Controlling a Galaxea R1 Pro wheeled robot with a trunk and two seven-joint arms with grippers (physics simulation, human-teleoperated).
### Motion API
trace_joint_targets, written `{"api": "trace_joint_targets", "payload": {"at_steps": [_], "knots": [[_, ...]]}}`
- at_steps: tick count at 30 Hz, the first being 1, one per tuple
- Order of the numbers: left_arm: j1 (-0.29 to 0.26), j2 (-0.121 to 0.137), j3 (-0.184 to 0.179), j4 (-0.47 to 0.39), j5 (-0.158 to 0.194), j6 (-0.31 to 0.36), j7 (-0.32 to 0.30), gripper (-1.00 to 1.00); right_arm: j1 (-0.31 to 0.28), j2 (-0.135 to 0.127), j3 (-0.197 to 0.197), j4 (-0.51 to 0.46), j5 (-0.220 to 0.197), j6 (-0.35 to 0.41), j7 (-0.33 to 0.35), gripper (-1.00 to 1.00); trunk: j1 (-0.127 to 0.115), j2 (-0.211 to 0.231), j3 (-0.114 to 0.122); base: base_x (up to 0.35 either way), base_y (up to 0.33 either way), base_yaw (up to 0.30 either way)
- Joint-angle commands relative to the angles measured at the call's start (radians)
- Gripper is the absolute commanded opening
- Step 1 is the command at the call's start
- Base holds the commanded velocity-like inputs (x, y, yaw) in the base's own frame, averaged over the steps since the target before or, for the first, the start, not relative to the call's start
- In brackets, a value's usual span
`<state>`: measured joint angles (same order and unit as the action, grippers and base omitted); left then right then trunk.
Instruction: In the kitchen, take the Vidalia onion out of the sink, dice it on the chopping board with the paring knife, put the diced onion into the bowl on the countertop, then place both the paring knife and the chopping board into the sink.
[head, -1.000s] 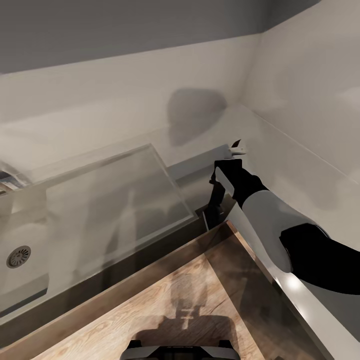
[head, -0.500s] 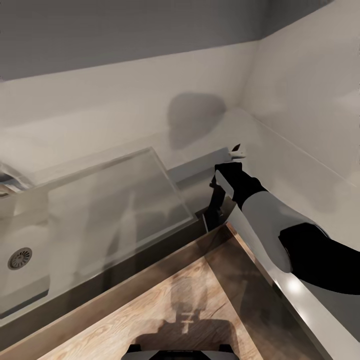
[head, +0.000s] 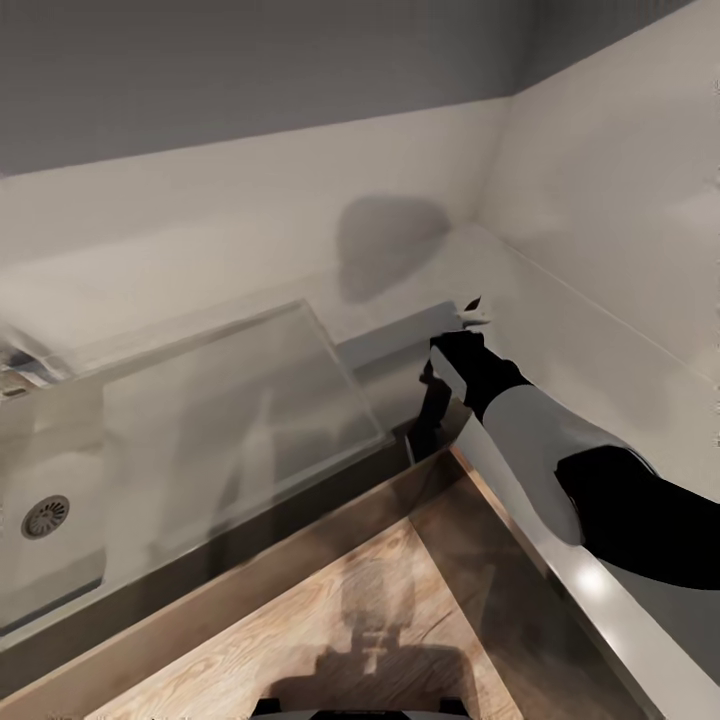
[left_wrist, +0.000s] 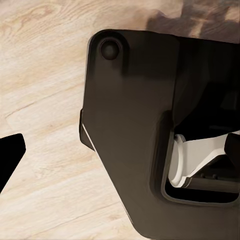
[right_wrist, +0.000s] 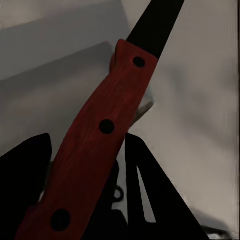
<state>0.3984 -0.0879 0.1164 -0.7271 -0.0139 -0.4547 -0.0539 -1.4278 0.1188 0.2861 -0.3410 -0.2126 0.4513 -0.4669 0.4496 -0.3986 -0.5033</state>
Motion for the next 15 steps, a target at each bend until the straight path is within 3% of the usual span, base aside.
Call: {"api": "trace_joint_targets", "payload": {"at_steps": [1,13,15], "knots": [[0.000,-0.001,0.005,-0.002,-0.001,-0.001,-0.006,1.00,0.000,-0.001,0.005,0.000,-0.023,0.004,-0.007,-1.00,0.000,-0.001,0.000,-0.211,0.000,0.000],[0.000,-0.001,0.005,-0.002,-0.001,-0.001,-0.006,1.00,0.000,0.000,0.005,0.000,-0.025,0.004,-0.007,-1.00,0.000,-0.001,0.019,-0.310,0.000,0.000],[0.000,-0.001,0.005,-0.002,-0.001,-0.001,-0.006,1.00,0.000,0.001,0.005,0.000,-0.025,0.004,-0.007,-1.00,0.000,-0.001,0.022,-0.117,0.000,0.000]]}}
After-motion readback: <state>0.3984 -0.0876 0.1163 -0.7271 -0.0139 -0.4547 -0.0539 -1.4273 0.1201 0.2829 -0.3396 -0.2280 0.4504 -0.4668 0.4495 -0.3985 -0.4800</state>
